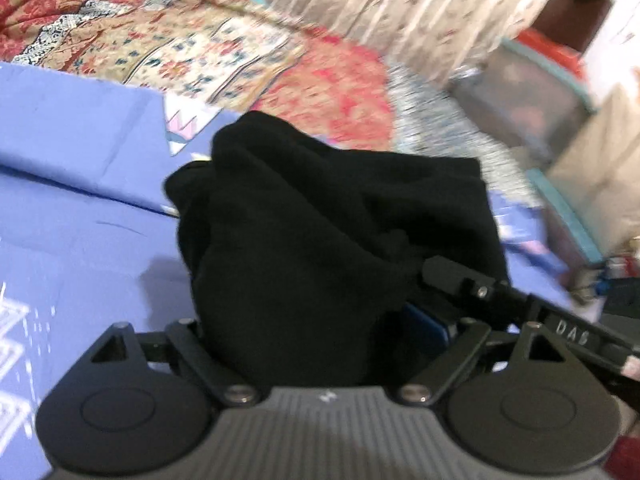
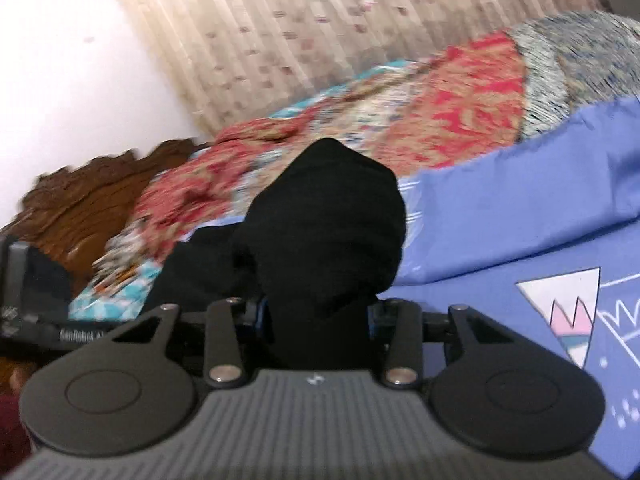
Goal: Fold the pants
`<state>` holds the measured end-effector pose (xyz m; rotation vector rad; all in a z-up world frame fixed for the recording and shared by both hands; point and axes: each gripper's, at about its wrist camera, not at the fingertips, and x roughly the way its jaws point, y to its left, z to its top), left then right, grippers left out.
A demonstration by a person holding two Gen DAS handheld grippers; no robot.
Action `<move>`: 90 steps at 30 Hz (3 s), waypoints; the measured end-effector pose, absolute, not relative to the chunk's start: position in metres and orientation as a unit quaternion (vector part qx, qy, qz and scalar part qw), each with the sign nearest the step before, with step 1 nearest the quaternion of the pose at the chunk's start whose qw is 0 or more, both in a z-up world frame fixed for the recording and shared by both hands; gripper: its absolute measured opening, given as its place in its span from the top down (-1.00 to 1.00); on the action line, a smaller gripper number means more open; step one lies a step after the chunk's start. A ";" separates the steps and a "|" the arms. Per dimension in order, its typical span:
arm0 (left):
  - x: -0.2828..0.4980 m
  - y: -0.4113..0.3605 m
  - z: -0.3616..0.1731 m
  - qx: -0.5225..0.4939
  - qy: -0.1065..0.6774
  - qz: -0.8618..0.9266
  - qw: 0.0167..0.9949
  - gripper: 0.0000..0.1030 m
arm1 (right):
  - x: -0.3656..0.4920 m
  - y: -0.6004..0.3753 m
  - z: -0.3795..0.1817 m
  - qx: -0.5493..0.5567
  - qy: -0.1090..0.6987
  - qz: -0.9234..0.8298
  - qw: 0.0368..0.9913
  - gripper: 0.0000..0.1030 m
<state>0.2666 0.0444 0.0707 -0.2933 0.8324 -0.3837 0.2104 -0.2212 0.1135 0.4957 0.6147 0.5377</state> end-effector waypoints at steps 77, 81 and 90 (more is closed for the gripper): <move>-0.046 0.013 0.077 0.098 0.411 0.073 0.903 -1.00 | -0.075 -0.196 0.104 0.233 0.387 0.119 0.884 -0.66; -0.042 0.013 0.073 0.102 0.422 0.074 0.898 -1.00 | -0.074 -0.197 0.102 0.237 0.389 0.118 0.882 -0.67; -0.040 0.011 0.064 0.103 0.439 0.070 0.890 -1.00 | -0.072 -0.199 0.098 0.244 0.396 0.116 0.878 -0.67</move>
